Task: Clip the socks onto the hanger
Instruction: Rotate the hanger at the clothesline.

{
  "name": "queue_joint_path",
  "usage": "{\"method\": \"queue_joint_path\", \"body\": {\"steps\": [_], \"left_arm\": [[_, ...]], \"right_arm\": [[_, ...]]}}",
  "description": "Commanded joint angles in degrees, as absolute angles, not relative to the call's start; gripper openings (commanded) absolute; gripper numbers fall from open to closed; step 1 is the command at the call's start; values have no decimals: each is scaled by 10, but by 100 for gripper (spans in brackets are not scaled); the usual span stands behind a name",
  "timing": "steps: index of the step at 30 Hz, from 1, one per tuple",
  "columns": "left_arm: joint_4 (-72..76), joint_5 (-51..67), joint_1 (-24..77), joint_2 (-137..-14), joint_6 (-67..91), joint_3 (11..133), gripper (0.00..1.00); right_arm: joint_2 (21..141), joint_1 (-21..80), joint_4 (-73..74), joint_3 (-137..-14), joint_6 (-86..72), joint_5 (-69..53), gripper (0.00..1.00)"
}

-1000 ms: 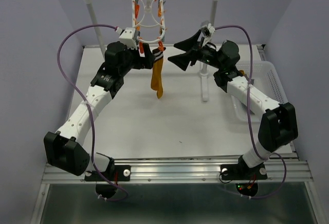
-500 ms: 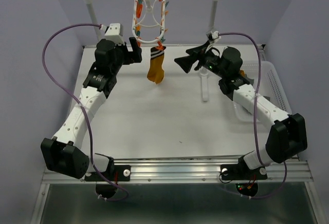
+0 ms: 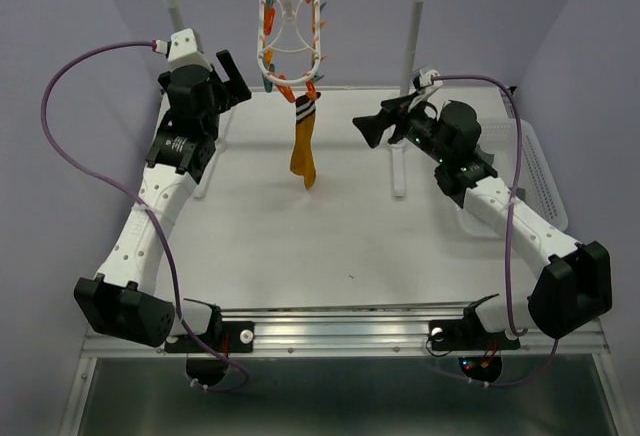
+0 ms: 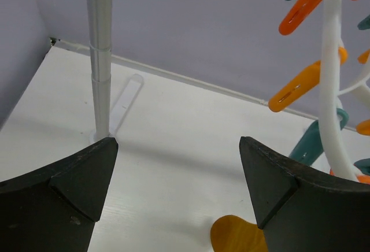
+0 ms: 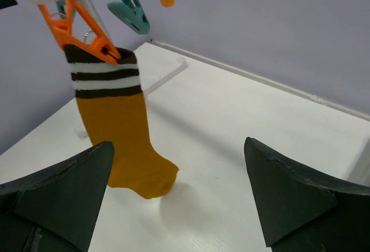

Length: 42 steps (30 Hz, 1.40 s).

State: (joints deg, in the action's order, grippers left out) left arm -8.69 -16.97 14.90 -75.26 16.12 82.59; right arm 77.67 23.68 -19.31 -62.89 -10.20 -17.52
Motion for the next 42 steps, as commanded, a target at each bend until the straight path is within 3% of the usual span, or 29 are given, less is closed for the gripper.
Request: {"method": "queue_joint_path", "body": {"steps": [1,12,23,31,36,42], "left_arm": [[-107,-212,147,-743,192,824,99],[-17,-21,148,-654,108,721,99],[-6,187,172,-649,96,751,99],[-17,120,365,-693,61,809,99],[18,87,395,-762,99,851,99],[22,-36,439,-892,85,959,99]], "right_arm": [[760,236,-190,-612,-97,-113,100],[744,236,-167,-600,-105,-22,100],[770,236,-145,-629,-108,-7,100],[767,236,-119,-634,-110,111,100],[765,236,-103,-637,-135,224,100],[746,236,-101,-632,-133,217,100]]}}
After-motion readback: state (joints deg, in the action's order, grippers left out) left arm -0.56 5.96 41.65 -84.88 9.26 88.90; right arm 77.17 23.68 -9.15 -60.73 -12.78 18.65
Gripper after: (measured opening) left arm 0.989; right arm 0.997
